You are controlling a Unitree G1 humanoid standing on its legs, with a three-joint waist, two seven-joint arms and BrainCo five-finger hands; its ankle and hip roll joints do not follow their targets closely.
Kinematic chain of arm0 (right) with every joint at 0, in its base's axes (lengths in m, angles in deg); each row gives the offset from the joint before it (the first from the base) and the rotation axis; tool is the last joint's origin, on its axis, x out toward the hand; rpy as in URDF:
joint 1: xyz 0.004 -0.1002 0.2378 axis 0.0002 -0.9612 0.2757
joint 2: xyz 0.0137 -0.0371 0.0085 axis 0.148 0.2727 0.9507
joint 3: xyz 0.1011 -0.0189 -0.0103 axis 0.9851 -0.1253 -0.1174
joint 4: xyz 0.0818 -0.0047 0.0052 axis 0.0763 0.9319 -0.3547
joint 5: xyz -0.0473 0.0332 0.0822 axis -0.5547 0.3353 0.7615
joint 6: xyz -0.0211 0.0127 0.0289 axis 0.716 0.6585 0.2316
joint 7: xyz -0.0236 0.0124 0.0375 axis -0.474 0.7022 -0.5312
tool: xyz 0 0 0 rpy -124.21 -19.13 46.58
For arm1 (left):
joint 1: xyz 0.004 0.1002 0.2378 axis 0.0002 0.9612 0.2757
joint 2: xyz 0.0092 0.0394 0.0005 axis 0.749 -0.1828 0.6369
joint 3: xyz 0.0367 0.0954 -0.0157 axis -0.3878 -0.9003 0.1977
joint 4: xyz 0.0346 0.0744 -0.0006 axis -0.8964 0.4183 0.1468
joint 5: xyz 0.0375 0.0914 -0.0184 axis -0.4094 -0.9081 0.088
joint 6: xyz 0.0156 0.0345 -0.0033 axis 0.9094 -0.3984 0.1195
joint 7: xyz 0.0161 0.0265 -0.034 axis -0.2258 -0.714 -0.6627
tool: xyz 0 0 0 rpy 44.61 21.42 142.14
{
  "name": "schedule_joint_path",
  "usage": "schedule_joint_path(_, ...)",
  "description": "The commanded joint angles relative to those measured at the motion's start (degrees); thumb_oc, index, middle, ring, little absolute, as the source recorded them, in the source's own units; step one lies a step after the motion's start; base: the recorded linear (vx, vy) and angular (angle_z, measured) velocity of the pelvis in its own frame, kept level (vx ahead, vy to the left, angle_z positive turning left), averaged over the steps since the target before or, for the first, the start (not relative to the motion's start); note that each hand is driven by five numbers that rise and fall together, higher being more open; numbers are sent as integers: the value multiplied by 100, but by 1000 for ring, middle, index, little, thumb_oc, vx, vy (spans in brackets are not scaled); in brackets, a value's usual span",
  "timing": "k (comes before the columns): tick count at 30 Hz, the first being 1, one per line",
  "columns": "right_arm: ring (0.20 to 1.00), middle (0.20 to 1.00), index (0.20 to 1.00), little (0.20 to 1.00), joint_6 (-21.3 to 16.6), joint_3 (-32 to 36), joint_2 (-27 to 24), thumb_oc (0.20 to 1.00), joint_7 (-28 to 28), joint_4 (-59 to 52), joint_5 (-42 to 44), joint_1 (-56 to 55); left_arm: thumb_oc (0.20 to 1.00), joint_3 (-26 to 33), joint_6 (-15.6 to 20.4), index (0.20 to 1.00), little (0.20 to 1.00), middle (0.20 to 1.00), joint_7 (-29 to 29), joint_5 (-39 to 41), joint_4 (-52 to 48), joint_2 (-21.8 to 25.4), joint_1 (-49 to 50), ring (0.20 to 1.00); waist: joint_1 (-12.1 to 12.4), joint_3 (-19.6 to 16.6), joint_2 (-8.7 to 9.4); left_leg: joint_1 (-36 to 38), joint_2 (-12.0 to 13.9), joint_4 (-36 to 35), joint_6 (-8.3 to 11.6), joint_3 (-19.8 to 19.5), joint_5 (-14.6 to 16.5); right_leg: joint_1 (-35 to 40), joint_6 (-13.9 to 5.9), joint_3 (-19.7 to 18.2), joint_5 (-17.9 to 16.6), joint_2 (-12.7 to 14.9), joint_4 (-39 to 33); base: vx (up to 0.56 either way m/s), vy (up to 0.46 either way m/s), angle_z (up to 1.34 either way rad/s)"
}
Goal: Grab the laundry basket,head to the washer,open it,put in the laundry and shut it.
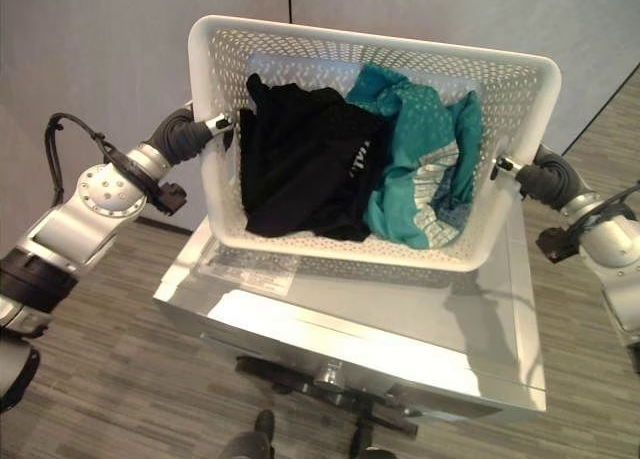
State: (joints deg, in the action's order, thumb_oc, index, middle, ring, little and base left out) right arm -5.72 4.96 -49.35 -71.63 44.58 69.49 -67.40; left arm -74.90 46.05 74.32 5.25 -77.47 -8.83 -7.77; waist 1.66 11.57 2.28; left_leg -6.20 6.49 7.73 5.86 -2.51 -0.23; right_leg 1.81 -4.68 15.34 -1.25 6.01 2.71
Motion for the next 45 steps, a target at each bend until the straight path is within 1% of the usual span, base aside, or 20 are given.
schedule_joint_path(1, 200, 200, 200, 200, 470, 1215, -615, 200, -81, 1459, 207, -1041, 200, 883, -173, 200, 200, 200, 281, 579, 692, 1216, 1053, 200, 13, -336, -48, -468, 228, -221, -20, 301, -163, 54, -416, -195, 818, 396, 153, 56, -8, 1)
schedule_joint_path(5, 200, 200, 200, 200, 356, 1853, -718, 200, 161, 1151, 515, -1895, 200, 1323, -120, 200, 200, 200, 493, 906, 68, 1824, 1798, 200, 38, -374, -29, -431, 246, -257, 4, 304, -167, 91, -439, -150, 800, 402, 125, 54, -5, 1)
schedule_joint_path(9, 200, 200, 200, 200, 269, 2022, -812, 200, 205, 1104, 674, -2052, 200, 1456, -20, 200, 200, 200, 386, 976, 79, 1980, 1834, 200, 67, -388, -19, -397, 265, -263, 11, 333, -146, 115, -466, -118, 765, 422, 96, 38, -4, 1)
schedule_joint_path(11, 200, 200, 200, 200, 267, 1840, -836, 200, 160, 1190, 690, -1847, 200, 1302, -3, 200, 200, 200, 323, 1003, 259, 1927, 1604, 200, 84, -397, -29, -373, 276, -288, 10, 354, -138, 125, -482, -115, 746, 438, 77, 35, 6, 1)
schedule_joint_path(14, 200, 200, 200, 200, 319, 1251, -805, 200, 99, 1484, 658, -1224, 200, 705, -8, 200, 200, 200, 160, 931, 776, 1635, 854, 200, 96, -407, -40, -347, 274, -329, 5, 383, -146, 136, -486, -101, 737, 448, 53, 24, 3, 0)
schedule_joint_path(15, 200, 200, 200, 200, 362, 984, -810, 200, 45, 1642, 626, -900, 200, 437, -28, 200, 200, 200, 100, 924, 1010, 1437, 506, 200, 97, -402, -47, -348, 264, -341, 3, 389, -148, 136, -484, -98, 734, 450, 45, 0, 0, 0)
schedule_joint_path(16, 200, 200, 200, 200, 449, 484, -841, 200, -68, 2042, 486, -262, 200, -24, -39, 200, 200, 200, -84, 751, 1505, 958, -226, 200, 103, -399, -69, -365, 249, -357, 0, 396, -145, 135, -482, -78, 726, 464, 18, 0, 0, 0)
schedule_joint_path(18, 200, 200, 200, 200, 440, 357, -823, 200, -73, 2096, 488, -126, 200, -87, -29, 200, 200, 200, -85, 762, 1549, 970, -288, 200, 88, -395, -48, -364, 248, -356, 0, 397, -145, 136, -482, -79, 726, 465, 17, 9, 12, 4)
schedule_joint_path(19, 200, 200, 200, 200, 540, -210, -775, 200, -176, 2548, 327, 637, 460, -423, -48, 460, 460, 460, -345, 484, 2246, 343, -1025, 460, 98, -381, -66, -371, 227, -391, -10, 394, -145, 126, -484, -71, 710, 477, -15, 0, 0, 0)
schedule_joint_path(20, 200, 200, 200, 200, 560, -713, -691, 200, -219, 2864, 249, 1269, 934, -581, -50, 934, 934, 934, -455, 303, 2692, -31, -1436, 934, 75, -363, -63, -374, 217, -424, -13, 398, -152, 106, -487, -88, 691, 485, -35, -3, 35, 9)
schedule_joint_path(21, 213, 213, 213, 213, 617, -1407, -554, 213, -305, 3418, 175, 2200, 1000, -796, -68, 1000, 1000, 1000, -655, -58, 3504, -642, -2101, 1000, 53, -324, -63, -418, 210, -467, -14, 417, -173, 38, -491, -101, 672, 493, -42, -20, 32, 12)
schedule_joint_path(22, 413, 413, 413, 413, 646, -1879, -486, 413, -325, 3804, 126, 2806, 1000, -892, -75, 1000, 1000, 1000, -725, -192, 3957, -918, -2415, 1000, 28, -305, -59, -447, 203, -499, -13, 429, -190, -7, -495, -113, 650, 497, -57, -22, 26, 12)
schedule_joint_path(23, 771, 771, 771, 771, 634, -2073, -472, 771, -323, 3875, 141, 3013, 1000, -861, -63, 1000, 1000, 1000, -723, -187, 3984, -898, -2406, 1000, -10, -299, -79, -449, 203, -501, -13, 433, -192, -13, -495, -116, 649, 497, -55, -24, 16, 5)
schedule_joint_path(24, 1000, 1000, 1000, 1000, 688, -2370, -448, 1000, -327, 4188, 35, 3406, 1000, -1003, -74, 1000, 1000, 1000, -808, -319, 4305, -1147, -2754, 1000, -9, -283, -62, -482, 198, -527, -11, 431, -204, -48, -494, -120, 635, 497, -78, 0, 0, 0)
schedule_joint_path(27, 1000, 1000, 1000, 1000, 725, -3755, -148, 1000, -314, 5266, -179, 5102, 1000, -1332, -52, 1000, 1000, 1000, -1006, -615, 5290, -1633, -3573, 1000, -98, -195, -76, -583, 181, -614, -9, 468, -261, -181, -513, -145, 571, 496, -122, -36, 20, 5)
schedule_joint_path(30, 1000, 1000, 1000, 1000, 779, -4356, 242, 1000, -236, 5776, -95, 5889, 1000, -1699, -144, 1000, 1000, 1000, -912, -747, 6051, -1790, -4116, 1000, -155, -118, -101, -692, 177, -651, -19, 495, -310, -365, -516, -211, 523, 503, -97, -46, 32, -20)
schedule_joint_path(33, 1000, 1000, 1000, 1000, 945, -4649, 499, 1000, 59, 5951, -174, 5951, 1000, -1908, -209, 1000, 1000, 1000, -742, -857, 6303, -1794, -4330, 1000, -141, -54, -111, -777, 147, -603, -44, 522, -309, -415, -522, -203, 467, 531, -98, -13, 31, -11)
schedule_joint_path(37, 1000, 1000, 1000, 1000, 990, -4647, 487, 1000, 171, 5791, -118, 5789, 1000, -1881, -232, 1000, 1000, 1000, -729, -868, 6332, -1812, -4333, 1000, -142, -30, -96, -791, 139, -568, -53, 519, -296, -403, -523, -199, 453, 546, -103, 0, 2, 1)
schedule_joint_path(41, 1000, 1000, 1000, 1000, 932, -4454, 225, 1000, 186, 5136, 143, 5413, 1000, -1641, -220, 1000, 1000, 1000, -746, -850, 6049, -1606, -3932, 1000, -115, -35, -67, -792, 134, -527, -64, 508, -257, -396, -519, -190, 476, 558, -87, 0, 0, 0)
schedule_joint_path(45, 1000, 1000, 1000, 1000, 677, -3415, -119, 1000, -202, 4464, 941, 4668, 1000, -907, -20, 1000, 1000, 1000, -1034, -625, 4483, -1112, -3080, 1000, -22, -37, -64, -746, 136, -523, -43, 475, -229, -337, -509, -147, 525, 549, -95, -18, -34, 0)
